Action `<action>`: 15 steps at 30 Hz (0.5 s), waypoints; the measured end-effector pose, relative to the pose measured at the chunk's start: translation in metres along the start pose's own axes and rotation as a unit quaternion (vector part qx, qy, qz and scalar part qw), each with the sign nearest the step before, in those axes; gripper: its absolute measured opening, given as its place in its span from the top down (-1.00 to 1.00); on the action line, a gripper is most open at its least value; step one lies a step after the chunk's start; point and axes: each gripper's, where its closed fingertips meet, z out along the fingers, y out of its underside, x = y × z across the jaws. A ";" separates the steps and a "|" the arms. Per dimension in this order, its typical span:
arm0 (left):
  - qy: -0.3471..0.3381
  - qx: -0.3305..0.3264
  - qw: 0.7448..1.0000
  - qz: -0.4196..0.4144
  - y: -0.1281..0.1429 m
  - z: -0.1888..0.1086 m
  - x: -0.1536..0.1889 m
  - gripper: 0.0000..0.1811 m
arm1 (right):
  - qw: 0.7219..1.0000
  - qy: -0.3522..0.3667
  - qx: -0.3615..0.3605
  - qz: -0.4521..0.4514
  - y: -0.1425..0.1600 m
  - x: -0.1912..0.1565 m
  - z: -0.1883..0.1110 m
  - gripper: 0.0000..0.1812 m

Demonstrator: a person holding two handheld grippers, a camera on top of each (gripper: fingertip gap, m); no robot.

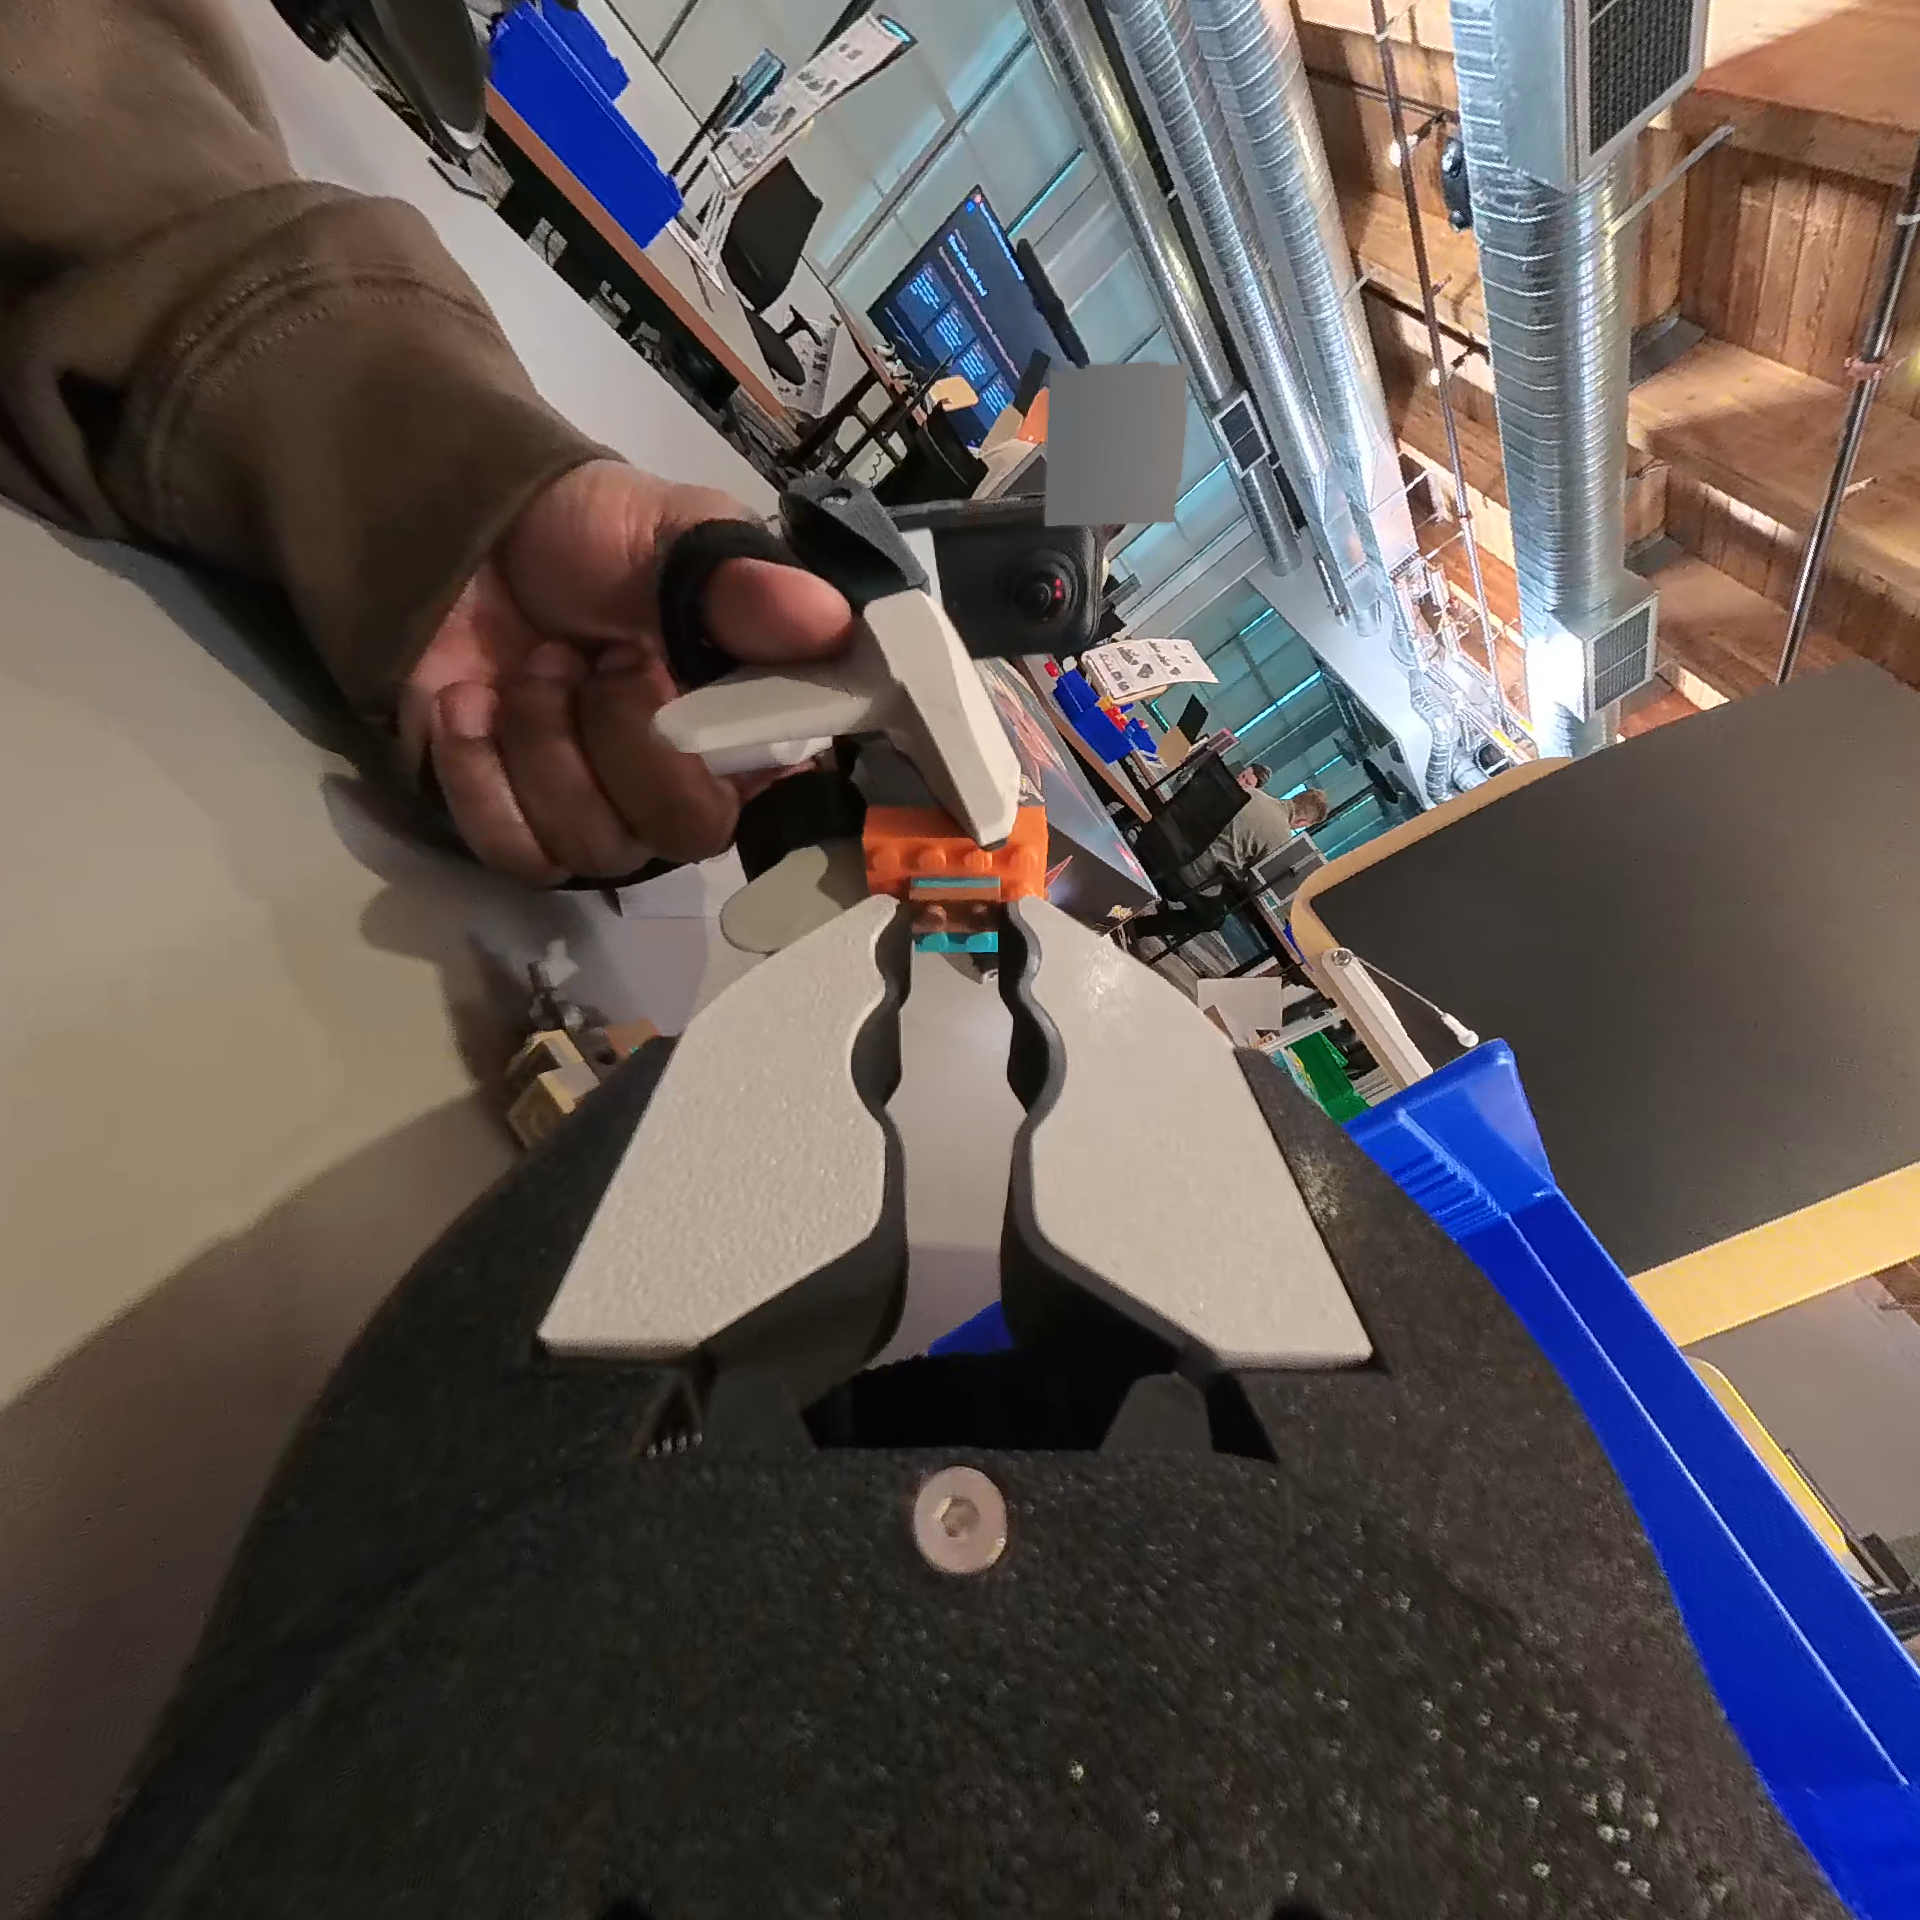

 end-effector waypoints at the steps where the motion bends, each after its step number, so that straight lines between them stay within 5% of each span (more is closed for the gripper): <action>1: 0.000 0.000 1.000 0.001 0.000 0.000 0.000 0.72 | 1.000 0.000 0.000 0.002 0.000 0.000 0.000 0.82; 15: -0.014 -0.012 0.999 0.031 0.000 -0.001 -0.001 0.72 | 0.999 -0.018 0.001 0.038 0.002 0.002 -0.001 0.83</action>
